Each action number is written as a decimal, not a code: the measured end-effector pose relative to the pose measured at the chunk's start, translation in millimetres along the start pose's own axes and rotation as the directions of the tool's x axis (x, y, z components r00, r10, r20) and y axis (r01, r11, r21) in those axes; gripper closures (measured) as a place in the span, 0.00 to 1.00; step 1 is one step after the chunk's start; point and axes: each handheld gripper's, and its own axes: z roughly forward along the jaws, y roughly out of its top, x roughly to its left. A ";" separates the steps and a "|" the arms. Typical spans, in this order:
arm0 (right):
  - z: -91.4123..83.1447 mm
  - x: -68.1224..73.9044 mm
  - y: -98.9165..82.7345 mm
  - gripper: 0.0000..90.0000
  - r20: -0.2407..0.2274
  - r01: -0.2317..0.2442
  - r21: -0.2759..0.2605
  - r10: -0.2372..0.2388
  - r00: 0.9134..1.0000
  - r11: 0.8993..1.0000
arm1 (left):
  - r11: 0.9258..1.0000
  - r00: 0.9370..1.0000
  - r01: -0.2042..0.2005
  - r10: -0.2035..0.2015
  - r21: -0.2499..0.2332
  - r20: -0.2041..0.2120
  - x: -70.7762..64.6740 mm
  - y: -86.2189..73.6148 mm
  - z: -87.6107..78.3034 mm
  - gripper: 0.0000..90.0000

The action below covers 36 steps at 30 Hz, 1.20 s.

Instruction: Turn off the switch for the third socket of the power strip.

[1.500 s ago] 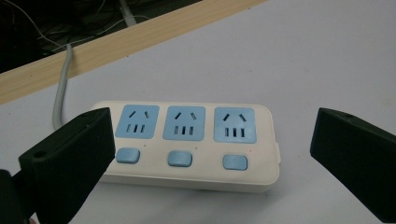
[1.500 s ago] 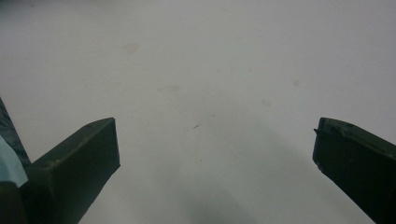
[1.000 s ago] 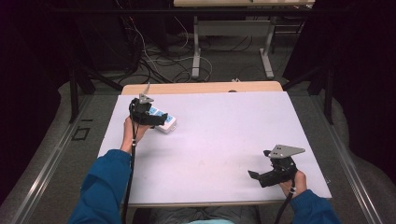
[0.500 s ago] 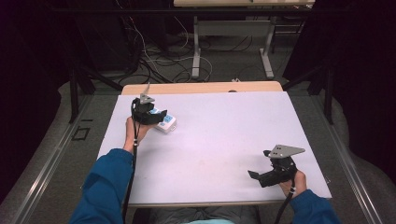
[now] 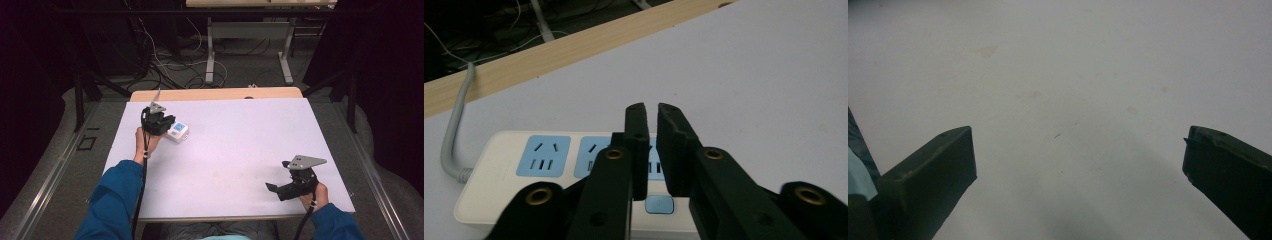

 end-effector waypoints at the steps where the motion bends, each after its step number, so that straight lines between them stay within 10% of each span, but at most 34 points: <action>1: 0.0 0.0 0.0 0.00 0.000 0.000 0.000 0.000 1.000 1.000 | 1.000 1.000 -0.007 0.007 0.004 0.001 -1.0 -0.3 0.7 0.99; 36: 0.7 1.0 -0.1 0.01 0.006 -0.005 0.005 0.005 1.000 1.000 | 0.988 0.999 -0.031 0.026 0.153 0.033 -0.9 -13.4 9.9 1.00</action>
